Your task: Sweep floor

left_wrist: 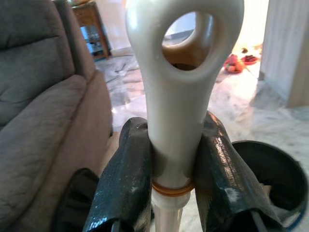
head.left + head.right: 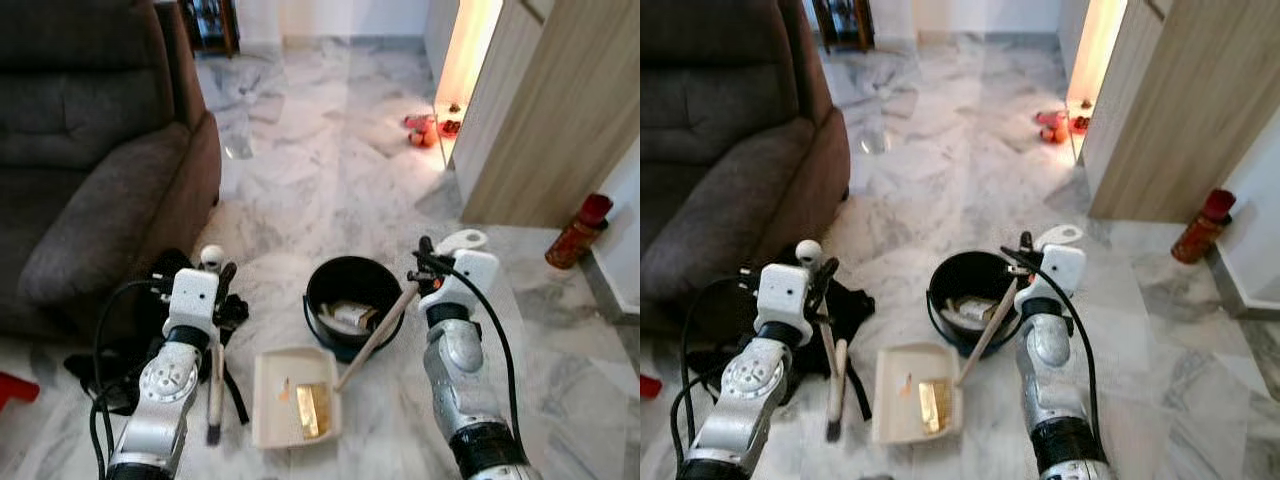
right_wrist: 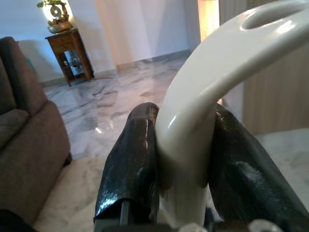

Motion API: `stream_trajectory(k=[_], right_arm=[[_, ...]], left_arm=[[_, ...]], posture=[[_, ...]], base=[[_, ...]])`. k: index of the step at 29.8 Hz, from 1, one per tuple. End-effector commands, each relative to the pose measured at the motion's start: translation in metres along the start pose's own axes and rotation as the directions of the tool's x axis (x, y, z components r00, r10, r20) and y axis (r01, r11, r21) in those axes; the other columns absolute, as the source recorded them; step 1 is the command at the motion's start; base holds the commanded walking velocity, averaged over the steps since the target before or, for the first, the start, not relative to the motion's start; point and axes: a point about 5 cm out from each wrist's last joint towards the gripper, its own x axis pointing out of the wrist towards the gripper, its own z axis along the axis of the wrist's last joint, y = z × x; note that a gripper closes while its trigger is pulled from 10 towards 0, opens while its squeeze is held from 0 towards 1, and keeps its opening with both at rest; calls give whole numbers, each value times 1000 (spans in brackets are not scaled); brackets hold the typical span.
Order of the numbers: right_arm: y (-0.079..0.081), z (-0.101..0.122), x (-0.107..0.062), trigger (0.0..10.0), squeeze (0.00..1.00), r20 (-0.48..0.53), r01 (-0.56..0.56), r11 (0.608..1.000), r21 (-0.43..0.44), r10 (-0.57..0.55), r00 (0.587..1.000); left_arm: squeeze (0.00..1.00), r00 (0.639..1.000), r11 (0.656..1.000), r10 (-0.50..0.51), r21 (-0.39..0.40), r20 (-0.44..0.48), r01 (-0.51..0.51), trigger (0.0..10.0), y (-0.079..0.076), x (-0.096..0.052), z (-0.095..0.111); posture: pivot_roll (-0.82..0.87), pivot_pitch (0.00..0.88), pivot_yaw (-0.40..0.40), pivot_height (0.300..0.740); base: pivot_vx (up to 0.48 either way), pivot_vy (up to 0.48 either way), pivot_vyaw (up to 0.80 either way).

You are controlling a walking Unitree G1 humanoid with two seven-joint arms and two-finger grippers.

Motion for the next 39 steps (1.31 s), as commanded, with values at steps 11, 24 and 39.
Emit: stream_trajectory(k=[11,24,39], right_arm=[[-19,23,-1,10000,0,97,53,998,-23,-51,994],[-23,48,-25,10000,0,163,17,994,-105,1,987],[-19,93,-53,10000,0,197,-21,999,-40,29,980]], left_arm=[[0,999,1000,-2,15,32,2,10000,2,2,7],[0,999,1000,-13,15,30,13,10000,2,3,7],[0,999,999,-31,12,31,31,10000,2,5,6]], posture=[[148,101,23,740],[149,89,30,740],[129,69,40,740]], base=[[0,0,0],[0,0,0],[0,0,0]])
